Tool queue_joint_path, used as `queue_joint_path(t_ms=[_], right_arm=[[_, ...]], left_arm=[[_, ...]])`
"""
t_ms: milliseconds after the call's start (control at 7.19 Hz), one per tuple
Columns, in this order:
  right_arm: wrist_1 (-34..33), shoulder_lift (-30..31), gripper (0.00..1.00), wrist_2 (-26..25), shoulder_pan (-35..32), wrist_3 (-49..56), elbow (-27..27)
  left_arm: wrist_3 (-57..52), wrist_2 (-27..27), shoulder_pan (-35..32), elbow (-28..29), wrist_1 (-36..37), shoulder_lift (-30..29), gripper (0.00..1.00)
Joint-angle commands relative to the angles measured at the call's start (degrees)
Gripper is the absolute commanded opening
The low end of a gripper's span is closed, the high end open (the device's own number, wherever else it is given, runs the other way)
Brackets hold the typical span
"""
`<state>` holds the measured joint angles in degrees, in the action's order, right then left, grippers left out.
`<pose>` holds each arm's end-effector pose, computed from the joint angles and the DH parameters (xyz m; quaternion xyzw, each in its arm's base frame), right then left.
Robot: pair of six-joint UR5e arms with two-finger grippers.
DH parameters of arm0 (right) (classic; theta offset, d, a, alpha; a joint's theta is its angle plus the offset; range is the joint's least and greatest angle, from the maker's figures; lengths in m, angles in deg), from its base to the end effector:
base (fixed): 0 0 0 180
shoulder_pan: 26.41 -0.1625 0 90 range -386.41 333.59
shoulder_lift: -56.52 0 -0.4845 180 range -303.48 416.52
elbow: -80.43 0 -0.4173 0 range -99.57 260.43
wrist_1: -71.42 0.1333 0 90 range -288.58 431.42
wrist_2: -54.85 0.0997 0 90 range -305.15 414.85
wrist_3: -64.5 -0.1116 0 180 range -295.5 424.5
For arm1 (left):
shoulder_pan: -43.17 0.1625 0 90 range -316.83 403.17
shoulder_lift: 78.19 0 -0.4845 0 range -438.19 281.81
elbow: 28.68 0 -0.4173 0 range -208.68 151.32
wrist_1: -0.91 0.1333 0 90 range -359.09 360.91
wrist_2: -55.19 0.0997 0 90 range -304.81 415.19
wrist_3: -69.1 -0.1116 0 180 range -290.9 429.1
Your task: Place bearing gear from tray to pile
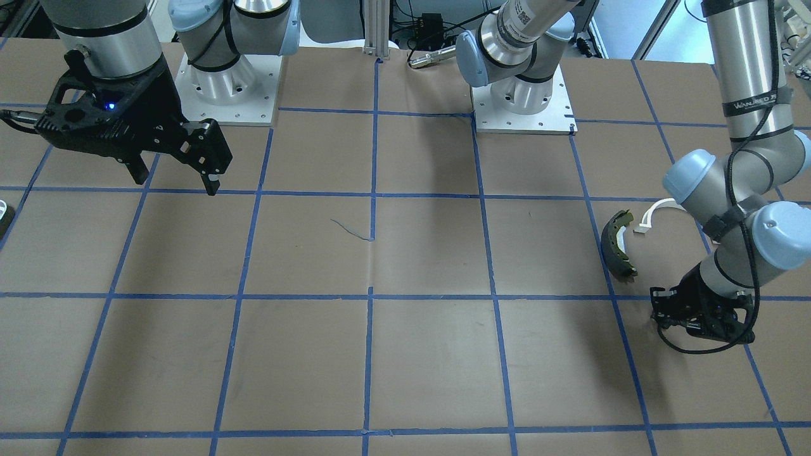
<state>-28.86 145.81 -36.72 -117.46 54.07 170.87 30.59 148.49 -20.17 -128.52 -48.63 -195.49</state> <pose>0.1401 -0.5369 0.5443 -0.0826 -0.9933 0.0805 0.0056 0.1831 -0.6475 0.2356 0.1023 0.9939 -0.0089 0.0398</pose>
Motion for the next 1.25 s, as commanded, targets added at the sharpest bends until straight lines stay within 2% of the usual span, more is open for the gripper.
queue_joint_path(t_ms=[0,278,557,835,1113], right_arm=[[-0.1,0.0,1.0,-0.01,0.0,0.06,0.0],[-0.01,0.0,1.0,0.08,0.0,0.06,0.0],[-0.01,0.0,1.0,0.08,0.0,-0.02,0.09],[0.08,0.0,1.0,0.08,0.0,0.06,0.09],[0.08,0.0,1.0,-0.01,0.0,0.06,0.0]], left_arm=[[0.01,-0.31,0.32,-0.18,-0.29,0.05,0.97],[1.15,-0.13,-1.33,0.87,-3.61,2.41,1.0],[4.39,-0.48,-7.03,1.23,-6.6,5.83,1.0],[21.54,-1.02,-18.95,1.4,-7.68,9.44,1.0],[35.89,-1.72,-29.25,4.63,-11.6,11.21,1.0]])
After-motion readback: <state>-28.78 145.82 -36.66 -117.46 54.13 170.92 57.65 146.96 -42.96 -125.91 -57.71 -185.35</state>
